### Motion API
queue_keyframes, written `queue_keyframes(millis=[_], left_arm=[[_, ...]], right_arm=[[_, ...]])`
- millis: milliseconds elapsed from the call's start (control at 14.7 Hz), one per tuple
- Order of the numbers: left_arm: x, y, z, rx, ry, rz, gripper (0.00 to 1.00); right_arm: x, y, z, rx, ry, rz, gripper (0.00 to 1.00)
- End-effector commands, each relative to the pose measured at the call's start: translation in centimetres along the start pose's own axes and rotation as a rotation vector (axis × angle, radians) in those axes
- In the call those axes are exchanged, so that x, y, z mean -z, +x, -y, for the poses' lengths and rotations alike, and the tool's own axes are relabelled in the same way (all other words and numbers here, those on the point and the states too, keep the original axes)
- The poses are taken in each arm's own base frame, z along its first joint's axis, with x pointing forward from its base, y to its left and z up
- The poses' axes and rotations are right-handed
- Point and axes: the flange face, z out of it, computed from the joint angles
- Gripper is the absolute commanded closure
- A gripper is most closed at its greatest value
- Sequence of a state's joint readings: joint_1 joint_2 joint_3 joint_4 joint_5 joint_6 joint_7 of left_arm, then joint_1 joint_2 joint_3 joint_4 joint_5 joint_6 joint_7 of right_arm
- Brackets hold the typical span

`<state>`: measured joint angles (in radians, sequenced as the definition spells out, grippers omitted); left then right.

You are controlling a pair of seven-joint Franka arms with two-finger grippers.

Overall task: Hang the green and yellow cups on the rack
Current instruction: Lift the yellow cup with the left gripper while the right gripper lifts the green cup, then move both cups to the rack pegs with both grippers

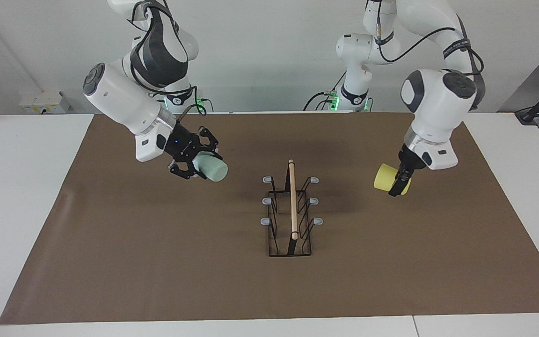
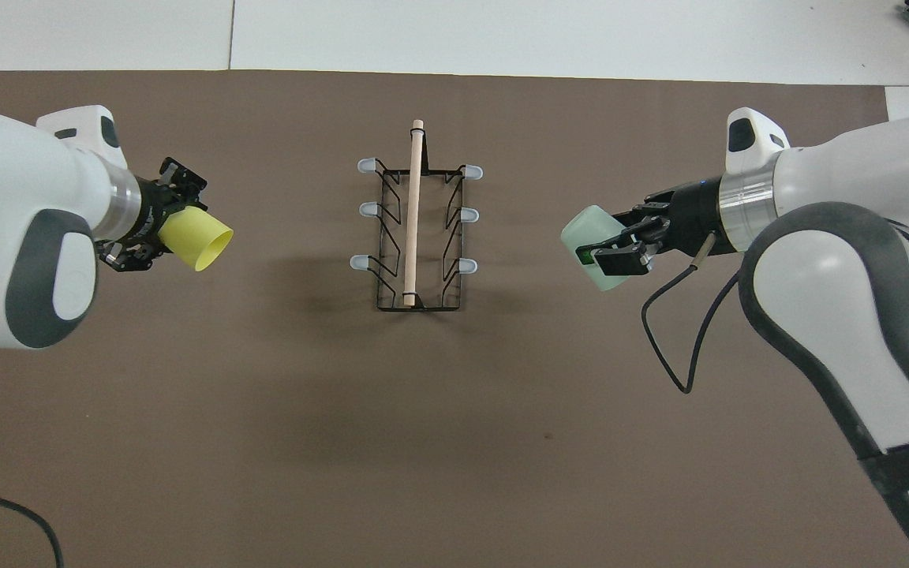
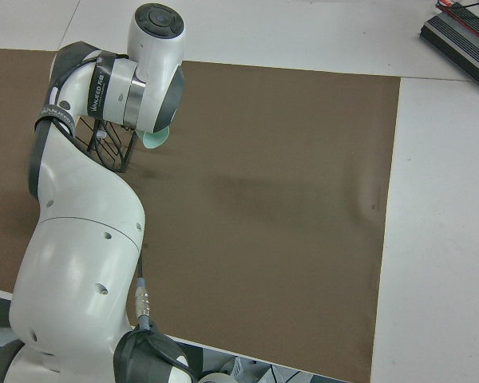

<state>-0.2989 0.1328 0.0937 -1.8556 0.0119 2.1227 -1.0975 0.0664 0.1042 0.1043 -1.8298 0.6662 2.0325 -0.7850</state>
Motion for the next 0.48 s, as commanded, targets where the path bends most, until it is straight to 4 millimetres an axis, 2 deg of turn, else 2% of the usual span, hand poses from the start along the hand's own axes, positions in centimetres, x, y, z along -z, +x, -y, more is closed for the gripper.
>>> queue_keyframes(millis=[0,204,409], left_arm=[[0.6,-4.8,-1.9,-0.030,0.003,-0.149,1.00],[1.1,-11.2,-4.4,-0.001,-0.027,-0.291,1.00],[1.8,-17.3,-5.5,-0.066,-0.063,-0.375,1.00]], right_arm=[[-0.8,-1.4,1.1,0.006,0.021,-0.132,1.00],[-1.9,-2.5,2.2,-0.012,0.098,-0.321,1.00],[-2.3,-3.7,2.5,0.009,0.134,-0.469,1.00]])
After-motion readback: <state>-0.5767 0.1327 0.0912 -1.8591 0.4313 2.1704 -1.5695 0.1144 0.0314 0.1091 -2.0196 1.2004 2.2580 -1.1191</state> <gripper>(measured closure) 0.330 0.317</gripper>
